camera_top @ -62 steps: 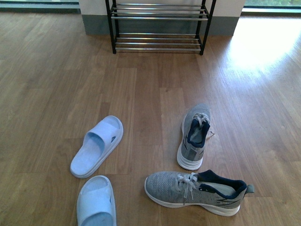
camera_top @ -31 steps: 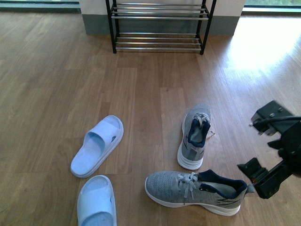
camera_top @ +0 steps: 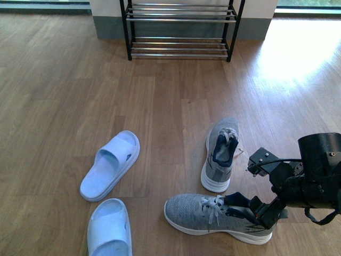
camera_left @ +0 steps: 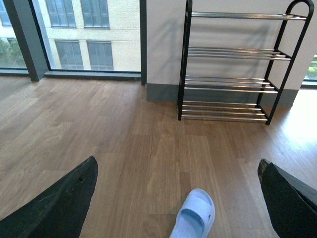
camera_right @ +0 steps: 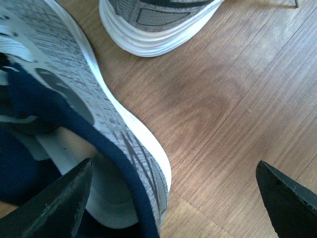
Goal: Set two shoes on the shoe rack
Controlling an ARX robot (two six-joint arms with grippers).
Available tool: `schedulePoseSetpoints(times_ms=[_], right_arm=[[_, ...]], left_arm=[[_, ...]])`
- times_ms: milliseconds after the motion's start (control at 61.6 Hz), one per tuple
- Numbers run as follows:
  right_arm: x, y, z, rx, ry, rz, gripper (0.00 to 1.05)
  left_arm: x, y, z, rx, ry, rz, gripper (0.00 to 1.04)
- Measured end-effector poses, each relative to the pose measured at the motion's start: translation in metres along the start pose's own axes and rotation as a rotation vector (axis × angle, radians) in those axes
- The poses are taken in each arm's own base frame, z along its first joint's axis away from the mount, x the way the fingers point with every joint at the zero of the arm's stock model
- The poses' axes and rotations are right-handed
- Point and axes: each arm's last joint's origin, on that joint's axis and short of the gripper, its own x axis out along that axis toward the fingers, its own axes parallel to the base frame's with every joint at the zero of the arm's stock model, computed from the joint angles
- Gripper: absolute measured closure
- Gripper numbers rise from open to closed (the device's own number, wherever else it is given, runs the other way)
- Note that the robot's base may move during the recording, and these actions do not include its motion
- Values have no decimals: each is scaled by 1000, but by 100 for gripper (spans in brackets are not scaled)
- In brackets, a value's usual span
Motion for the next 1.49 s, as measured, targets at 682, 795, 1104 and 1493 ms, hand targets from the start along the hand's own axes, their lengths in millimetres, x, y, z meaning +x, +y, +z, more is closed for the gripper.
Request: schedulePoseSetpoints(times_ms=[682,795,1104,1493], right_arm=[[35,8,-16,89,9,134,98],[27,9,-22,197,15,127,103],[-70,-7,-30,580,-64,-36,103],[-225,-14,-25,946,-251,-245,103]], left_arm=[[0,0,0,0,0,0,9],[0,0,0,0,0,0,9],[0,0,0,0,0,0,9],[0,0,0,0,0,0,9]])
